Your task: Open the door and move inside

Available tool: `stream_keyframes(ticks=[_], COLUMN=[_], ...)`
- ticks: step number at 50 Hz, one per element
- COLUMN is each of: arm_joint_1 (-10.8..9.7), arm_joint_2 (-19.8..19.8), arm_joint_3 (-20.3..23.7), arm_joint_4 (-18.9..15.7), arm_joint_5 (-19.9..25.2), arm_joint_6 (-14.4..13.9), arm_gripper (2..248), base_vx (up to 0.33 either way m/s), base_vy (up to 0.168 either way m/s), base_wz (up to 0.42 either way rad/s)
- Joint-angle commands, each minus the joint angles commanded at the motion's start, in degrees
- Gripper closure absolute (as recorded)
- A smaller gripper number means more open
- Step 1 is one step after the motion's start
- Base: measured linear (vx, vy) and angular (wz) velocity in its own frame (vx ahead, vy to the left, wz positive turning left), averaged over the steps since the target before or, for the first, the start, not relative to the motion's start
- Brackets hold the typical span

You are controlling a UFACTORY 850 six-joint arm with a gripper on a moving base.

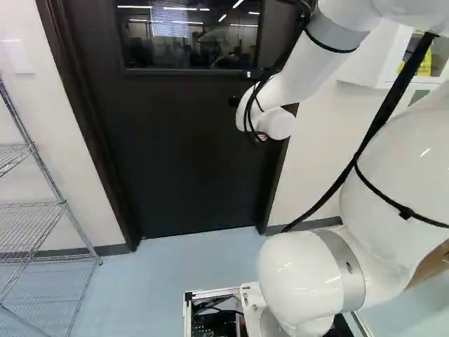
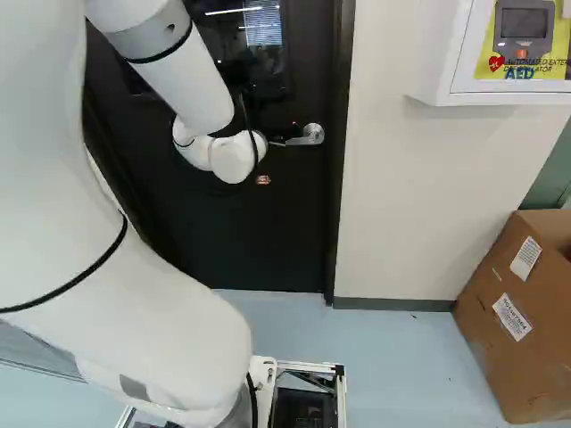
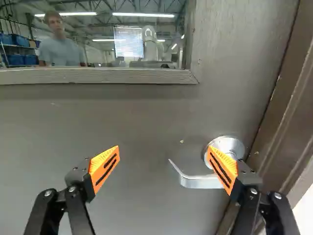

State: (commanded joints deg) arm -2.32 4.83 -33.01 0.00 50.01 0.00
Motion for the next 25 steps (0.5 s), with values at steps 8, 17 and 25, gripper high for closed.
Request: stream_keyframes(ticks=[8,17,25], arm_joint_1=[0.0,0.0,0.1], arm_joint_2=[-1.7,-3.4,-4.9], arm_joint_3=[-0.8,-1.4,-1.9], arm_joint_4=[0.0,0.0,0.0], arm_joint_5=[0.3,0.5,0.5], arm_joint_6=[0.0,0.0,0.0], arm_gripper=[3,3,3], base_vx=[0.000,0.000,0.000], base_vy=[0.000,0.000,0.000], base_wz=[0.000,0.000,0.000])
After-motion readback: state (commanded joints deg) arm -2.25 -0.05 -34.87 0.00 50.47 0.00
